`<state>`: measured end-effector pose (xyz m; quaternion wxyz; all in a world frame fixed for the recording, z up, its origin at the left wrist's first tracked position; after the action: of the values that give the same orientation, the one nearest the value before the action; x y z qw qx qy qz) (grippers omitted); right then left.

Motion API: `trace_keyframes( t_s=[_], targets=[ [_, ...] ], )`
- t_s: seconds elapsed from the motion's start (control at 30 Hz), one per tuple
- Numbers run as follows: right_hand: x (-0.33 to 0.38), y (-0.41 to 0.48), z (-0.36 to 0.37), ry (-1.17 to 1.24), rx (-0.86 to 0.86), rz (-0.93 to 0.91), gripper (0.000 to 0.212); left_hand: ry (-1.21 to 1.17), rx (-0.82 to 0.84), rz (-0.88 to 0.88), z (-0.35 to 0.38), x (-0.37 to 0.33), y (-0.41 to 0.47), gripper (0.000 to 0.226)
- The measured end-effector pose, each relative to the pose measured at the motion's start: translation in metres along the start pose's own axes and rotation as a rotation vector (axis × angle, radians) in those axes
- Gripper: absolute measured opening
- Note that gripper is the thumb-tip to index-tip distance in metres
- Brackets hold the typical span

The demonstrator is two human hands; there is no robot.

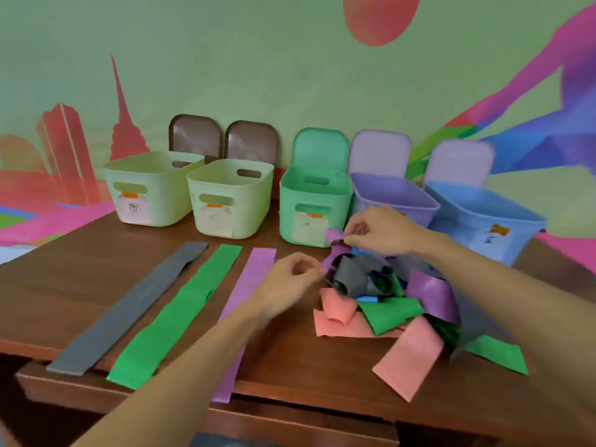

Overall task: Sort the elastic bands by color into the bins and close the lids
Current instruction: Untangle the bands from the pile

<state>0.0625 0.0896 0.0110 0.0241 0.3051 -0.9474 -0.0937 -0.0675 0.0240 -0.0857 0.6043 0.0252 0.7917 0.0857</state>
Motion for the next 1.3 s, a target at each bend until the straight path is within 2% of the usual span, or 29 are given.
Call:
trace_keyframes(
  t_s=[0.1, 0.17, 0.23, 0.33, 0.53, 0.7, 0.83, 0.9, 1.07, 1.3],
  targets=[
    [-0.032, -0.016, 0.009, 0.159, -0.068, 0.051, 0.013, -0.054, -0.130, -0.038, 0.026, 0.012, 0.014, 0.014],
    [-0.048, -0.024, 0.021, 0.256, -0.116, 0.063, 0.011, -0.141, -0.252, -0.071, 0.028, 0.017, 0.018, 0.012],
    [-0.063, -0.030, 0.033, 0.336, -0.155, 0.082, 0.008, -0.114, -0.335, -0.065, 0.026, 0.017, 0.019, 0.008],
    [-0.080, -0.037, 0.044, 0.441, -0.226, 0.096, 0.008, -0.024, -0.309, -0.051, 0.031, 0.017, 0.021, 0.016],
    [-0.088, -0.042, 0.068, 0.539, -0.281, 0.109, 0.007, -0.029, -0.245, -0.014, 0.035, 0.020, 0.022, 0.018],
    [-0.076, -0.043, 0.065, 0.499, -0.321, 0.035, 0.009, -0.084, -0.290, 0.021, 0.030, 0.015, 0.017, 0.015],
    [-0.080, -0.045, 0.062, 0.466, -0.362, 0.042, 0.013, -0.199, -0.436, -0.020, 0.010, 0.012, 0.014, 0.014],
    [-0.079, -0.045, 0.061, 0.428, -0.363, 0.029, 0.015, -0.130, -0.472, 0.023, -0.003, -0.001, 0.019, 0.013],
    [-0.084, -0.045, 0.061, 0.377, -0.396, 0.040, 0.012, 0.085, -0.401, 0.148, -0.015, -0.039, 0.042, 0.012],
    [-0.097, -0.049, 0.055, 0.506, -0.533, 0.104, 0.002, 0.065, -0.413, 0.221, -0.010, -0.055, 0.068, 0.009]
  ],
)
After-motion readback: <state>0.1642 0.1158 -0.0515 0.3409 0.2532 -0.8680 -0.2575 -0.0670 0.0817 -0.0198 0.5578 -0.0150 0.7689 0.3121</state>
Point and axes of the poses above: each hand's wrist, its own y-axis towards the middle knuckle, its own z-axis out of the palm, x = y × z, the point moved 9 cm from there along y, towards the middle knuckle, and after that the axes turned 8 degrees about -y, right-handed, at the moved point
